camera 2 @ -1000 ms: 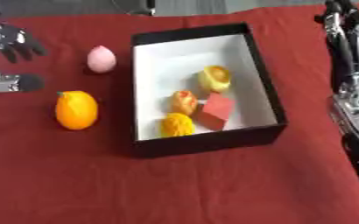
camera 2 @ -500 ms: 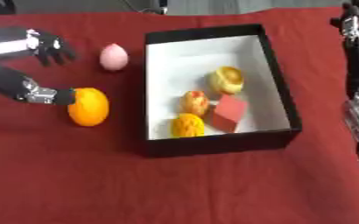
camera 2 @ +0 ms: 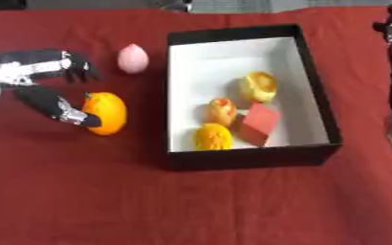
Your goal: Pick up objects on the table and place them in the box.
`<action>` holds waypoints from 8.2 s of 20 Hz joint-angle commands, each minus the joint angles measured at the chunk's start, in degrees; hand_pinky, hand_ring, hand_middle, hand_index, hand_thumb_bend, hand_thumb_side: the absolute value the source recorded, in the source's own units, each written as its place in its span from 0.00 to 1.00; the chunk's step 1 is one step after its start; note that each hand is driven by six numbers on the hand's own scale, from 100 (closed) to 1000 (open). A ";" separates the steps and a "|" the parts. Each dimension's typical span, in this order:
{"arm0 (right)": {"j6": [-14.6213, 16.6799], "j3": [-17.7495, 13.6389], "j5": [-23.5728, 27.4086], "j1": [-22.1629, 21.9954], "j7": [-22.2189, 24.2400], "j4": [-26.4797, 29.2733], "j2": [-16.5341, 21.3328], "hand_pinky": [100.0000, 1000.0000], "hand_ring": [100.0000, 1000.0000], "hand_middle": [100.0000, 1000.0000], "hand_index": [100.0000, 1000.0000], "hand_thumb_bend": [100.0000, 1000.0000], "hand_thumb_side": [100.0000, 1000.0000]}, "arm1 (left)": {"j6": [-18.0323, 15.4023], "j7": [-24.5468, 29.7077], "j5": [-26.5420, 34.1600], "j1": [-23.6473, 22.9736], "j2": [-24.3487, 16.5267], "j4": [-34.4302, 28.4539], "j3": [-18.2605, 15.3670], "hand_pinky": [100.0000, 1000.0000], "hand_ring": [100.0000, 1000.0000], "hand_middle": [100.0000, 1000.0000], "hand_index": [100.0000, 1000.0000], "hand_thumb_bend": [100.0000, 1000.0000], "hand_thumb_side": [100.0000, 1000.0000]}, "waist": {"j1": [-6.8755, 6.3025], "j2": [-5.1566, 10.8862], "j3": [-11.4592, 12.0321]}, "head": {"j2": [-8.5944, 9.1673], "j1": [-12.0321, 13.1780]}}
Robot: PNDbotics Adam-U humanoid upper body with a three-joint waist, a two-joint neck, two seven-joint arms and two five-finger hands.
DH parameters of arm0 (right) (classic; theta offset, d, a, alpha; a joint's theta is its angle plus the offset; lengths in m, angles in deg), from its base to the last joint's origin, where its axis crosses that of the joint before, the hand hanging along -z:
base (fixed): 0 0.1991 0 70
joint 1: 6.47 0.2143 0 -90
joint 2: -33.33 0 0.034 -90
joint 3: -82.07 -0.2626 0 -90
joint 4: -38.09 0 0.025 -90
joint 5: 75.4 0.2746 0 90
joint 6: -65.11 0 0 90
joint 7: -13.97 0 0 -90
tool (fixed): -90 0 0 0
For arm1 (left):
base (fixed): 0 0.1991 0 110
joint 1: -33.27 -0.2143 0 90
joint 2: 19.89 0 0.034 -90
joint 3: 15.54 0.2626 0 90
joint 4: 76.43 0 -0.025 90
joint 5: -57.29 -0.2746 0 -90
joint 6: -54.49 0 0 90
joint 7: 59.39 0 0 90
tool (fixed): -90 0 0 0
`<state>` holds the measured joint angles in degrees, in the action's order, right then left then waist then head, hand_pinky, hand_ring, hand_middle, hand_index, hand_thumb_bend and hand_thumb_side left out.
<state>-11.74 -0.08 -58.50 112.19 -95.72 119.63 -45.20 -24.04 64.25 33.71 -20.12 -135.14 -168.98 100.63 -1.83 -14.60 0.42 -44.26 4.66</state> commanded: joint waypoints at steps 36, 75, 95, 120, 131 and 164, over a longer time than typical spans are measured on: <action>0.63 -1.27 0.37 -0.83 -0.15 0.72 1.65 0.96 0.79 0.86 0.91 0.00 0.65 | -6.42 -13.43 -12.07 5.40 3.92 -12.47 -4.05 0.46 0.48 0.47 0.51 0.07 0.00 | 0.43 2.05 0.68 | 0.14 -2.49; 0.33 -0.29 0.49 0.51 1.05 0.85 0.75 0.96 0.79 0.86 0.91 0.00 0.64 | -13.10 -5.59 -18.61 16.74 31.40 13.76 -0.50 0.49 0.52 0.52 0.59 0.19 0.22 | -0.02 3.42 0.02 | 0.14 -1.38; 0.47 -0.69 0.53 0.03 0.44 1.27 1.35 0.95 0.79 0.86 0.91 0.00 0.64 | -12.89 -5.45 -19.49 15.86 29.75 9.47 -2.82 0.77 0.80 0.82 0.88 0.67 0.74 | 0.63 3.30 0.82 | 0.14 -3.72; -0.01 -0.95 0.58 0.68 -0.14 1.88 1.35 0.95 0.78 0.85 0.91 0.00 0.63 | -18.25 2.41 -7.22 22.29 16.98 34.40 -16.54 0.73 0.79 0.76 0.82 0.70 0.50 | 2.11 2.29 0.04 | 0.14 -2.76; -0.10 -0.48 0.63 1.13 0.21 1.56 0.54 0.95 0.78 0.85 0.91 0.00 0.63 | -20.94 0.99 -19.95 24.88 20.93 42.00 -17.50 0.74 0.79 0.76 0.82 0.73 0.47 | 1.84 2.02 -0.50 | 0.14 -1.33; 0.01 -0.13 1.34 1.64 0.48 1.07 -0.55 0.95 0.78 0.85 0.91 0.00 0.64 | -20.42 -21.51 -35.72 25.95 26.37 47.18 -18.52 0.56 0.61 0.57 0.48 0.24 0.22 | 2.25 0.86 -1.51 | 0.14 0.19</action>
<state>-11.85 0.24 -57.41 113.00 -95.34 120.27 -46.74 -44.38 43.87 -2.18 4.34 -108.04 -121.28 82.73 0.27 -14.65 -1.07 -44.26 4.65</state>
